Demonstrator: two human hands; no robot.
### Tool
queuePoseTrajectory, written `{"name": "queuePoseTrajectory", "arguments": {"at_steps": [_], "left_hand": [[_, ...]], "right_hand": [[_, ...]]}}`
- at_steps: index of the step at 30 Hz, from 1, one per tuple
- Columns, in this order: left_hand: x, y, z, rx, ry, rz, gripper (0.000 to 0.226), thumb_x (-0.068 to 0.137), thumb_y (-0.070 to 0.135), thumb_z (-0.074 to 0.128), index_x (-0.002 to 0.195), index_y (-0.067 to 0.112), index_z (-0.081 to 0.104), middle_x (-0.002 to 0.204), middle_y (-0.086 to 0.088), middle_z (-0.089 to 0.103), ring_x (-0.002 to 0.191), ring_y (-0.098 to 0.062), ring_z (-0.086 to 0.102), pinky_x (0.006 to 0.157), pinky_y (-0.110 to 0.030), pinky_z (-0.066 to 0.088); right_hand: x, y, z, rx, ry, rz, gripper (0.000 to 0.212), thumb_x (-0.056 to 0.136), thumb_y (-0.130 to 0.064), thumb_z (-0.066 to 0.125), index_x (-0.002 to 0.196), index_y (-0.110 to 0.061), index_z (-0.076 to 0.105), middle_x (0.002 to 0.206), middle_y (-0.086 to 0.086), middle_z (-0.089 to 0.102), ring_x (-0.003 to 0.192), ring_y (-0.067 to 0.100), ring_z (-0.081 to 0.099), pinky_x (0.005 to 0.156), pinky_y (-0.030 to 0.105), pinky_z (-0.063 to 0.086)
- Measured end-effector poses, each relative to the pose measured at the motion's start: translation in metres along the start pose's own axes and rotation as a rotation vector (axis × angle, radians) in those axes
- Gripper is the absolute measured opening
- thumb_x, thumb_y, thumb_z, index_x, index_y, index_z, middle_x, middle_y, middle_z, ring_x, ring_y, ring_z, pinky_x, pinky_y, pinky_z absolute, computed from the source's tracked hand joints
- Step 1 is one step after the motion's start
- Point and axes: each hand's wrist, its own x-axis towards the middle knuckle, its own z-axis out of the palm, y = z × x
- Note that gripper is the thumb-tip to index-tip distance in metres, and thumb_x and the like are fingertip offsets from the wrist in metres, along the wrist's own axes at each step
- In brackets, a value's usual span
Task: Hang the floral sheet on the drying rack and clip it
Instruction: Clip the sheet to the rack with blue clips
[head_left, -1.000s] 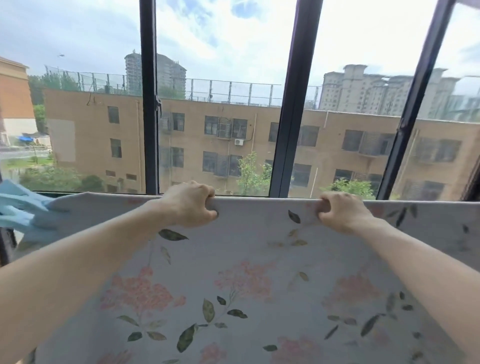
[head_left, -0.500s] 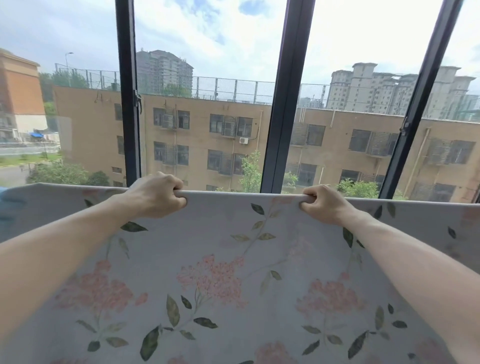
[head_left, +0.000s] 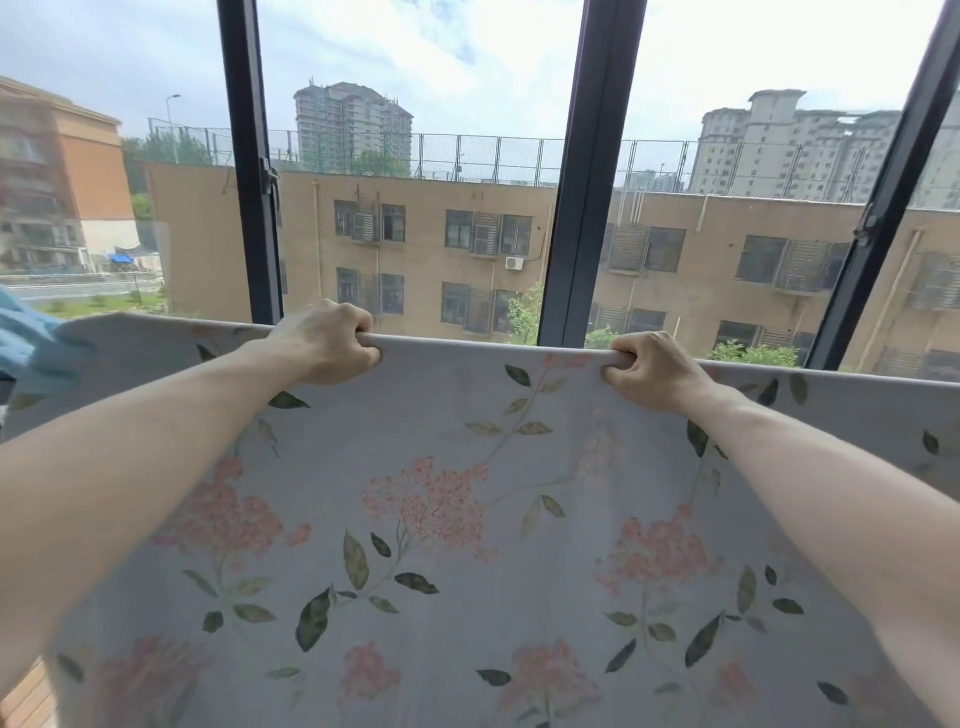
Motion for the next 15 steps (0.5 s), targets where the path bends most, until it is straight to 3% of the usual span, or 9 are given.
{"name": "queuePoseTrajectory", "arguments": {"at_steps": [6, 10, 15], "left_hand": [[0.015, 0.003, 0.013, 0.038, -0.030, -0.020, 0.012, 0.090, 0.032, 0.061, 0.080, 0.026, 0.060, 0.085, 0.001, 0.061, 0.074, -0.016, 0.054, 0.061, -0.031, 0.040], [0.018, -0.001, 0.026, 0.029, -0.057, -0.055, 0.011, 0.090, 0.032, 0.061, 0.080, 0.029, 0.058, 0.088, -0.001, 0.061, 0.077, -0.018, 0.055, 0.065, -0.033, 0.043], [0.019, -0.003, 0.035, 0.026, -0.037, -0.088, 0.009, 0.089, 0.033, 0.064, 0.085, 0.025, 0.062, 0.088, 0.000, 0.059, 0.077, -0.017, 0.053, 0.071, -0.036, 0.045]], "right_hand": [[0.012, 0.010, 0.013, -0.001, -0.034, 0.022, 0.019, 0.078, -0.027, 0.061, 0.063, -0.016, 0.057, 0.064, -0.002, 0.060, 0.066, 0.022, 0.055, 0.058, 0.034, 0.043], [0.011, 0.010, 0.020, -0.026, -0.060, 0.003, 0.026, 0.078, -0.025, 0.060, 0.058, -0.018, 0.045, 0.062, -0.001, 0.055, 0.066, 0.026, 0.052, 0.058, 0.035, 0.040], [0.007, 0.009, 0.027, -0.031, -0.063, 0.021, 0.022, 0.079, -0.027, 0.057, 0.061, -0.020, 0.048, 0.068, -0.003, 0.057, 0.071, 0.027, 0.056, 0.058, 0.033, 0.036]]}}
